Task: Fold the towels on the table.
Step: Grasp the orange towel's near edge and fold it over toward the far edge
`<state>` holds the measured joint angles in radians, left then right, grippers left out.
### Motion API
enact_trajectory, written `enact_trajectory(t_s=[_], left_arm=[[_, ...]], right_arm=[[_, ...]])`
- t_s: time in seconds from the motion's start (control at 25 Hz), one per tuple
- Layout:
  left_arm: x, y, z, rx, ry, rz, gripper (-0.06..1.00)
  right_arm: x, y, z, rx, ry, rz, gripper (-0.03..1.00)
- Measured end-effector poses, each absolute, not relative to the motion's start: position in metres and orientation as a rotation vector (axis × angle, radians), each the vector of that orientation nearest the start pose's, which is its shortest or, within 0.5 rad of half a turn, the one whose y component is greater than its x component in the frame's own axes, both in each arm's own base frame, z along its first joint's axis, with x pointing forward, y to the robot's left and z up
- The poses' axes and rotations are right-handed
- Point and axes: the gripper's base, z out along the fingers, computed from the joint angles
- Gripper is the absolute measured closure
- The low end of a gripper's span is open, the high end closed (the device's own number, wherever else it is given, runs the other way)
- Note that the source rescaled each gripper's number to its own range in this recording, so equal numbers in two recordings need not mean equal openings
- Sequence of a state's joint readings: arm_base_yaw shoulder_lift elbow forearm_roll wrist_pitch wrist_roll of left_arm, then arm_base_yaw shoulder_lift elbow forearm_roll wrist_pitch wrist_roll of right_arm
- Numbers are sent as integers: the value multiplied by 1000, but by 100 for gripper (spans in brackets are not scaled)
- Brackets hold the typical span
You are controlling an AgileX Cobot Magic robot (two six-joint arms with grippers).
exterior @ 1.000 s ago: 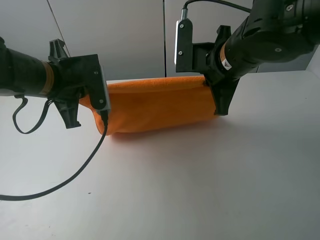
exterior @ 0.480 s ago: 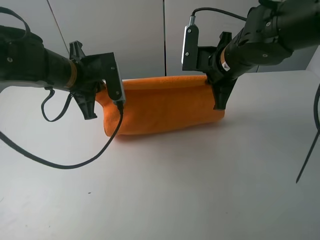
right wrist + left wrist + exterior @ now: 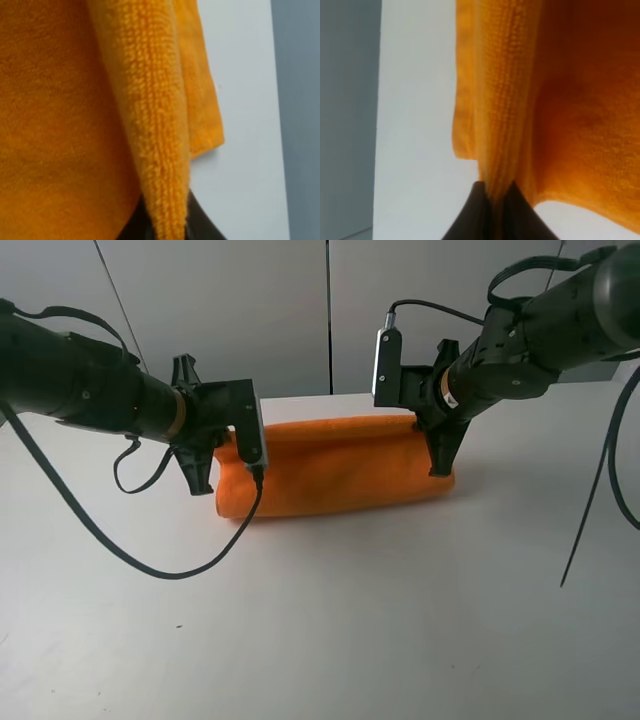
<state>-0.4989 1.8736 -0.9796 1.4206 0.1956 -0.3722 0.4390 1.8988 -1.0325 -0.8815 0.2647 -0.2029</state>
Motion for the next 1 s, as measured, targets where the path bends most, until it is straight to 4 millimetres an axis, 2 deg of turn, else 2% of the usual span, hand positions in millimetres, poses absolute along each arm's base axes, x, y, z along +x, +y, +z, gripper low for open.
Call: enact_trajectory(t_s=[0.2,0.56,0.72,0.84,0.96,1.0], left_arm=[[343,-166,136,1626,1834,488,94],[348,-166,137,1635,1806,526,94],[349,-164,137,1597,1835,536,88],[353,-154,138,1558,1871,593,73],[353,-153,138,1549,1879,605,42],[353,-153,138,1547,1880,604,28]], right_arm=[[349,141,131,-1728,1927,-491,97],[351,140,124,-1716,1925,-465,97],[351,139,124,-1727,1920,-479,94],[353,130,123,-1732,1953,-525,76],[354,128,123,-1744,1947,-549,47],[354,128,123,-1749,1942,-557,36]])
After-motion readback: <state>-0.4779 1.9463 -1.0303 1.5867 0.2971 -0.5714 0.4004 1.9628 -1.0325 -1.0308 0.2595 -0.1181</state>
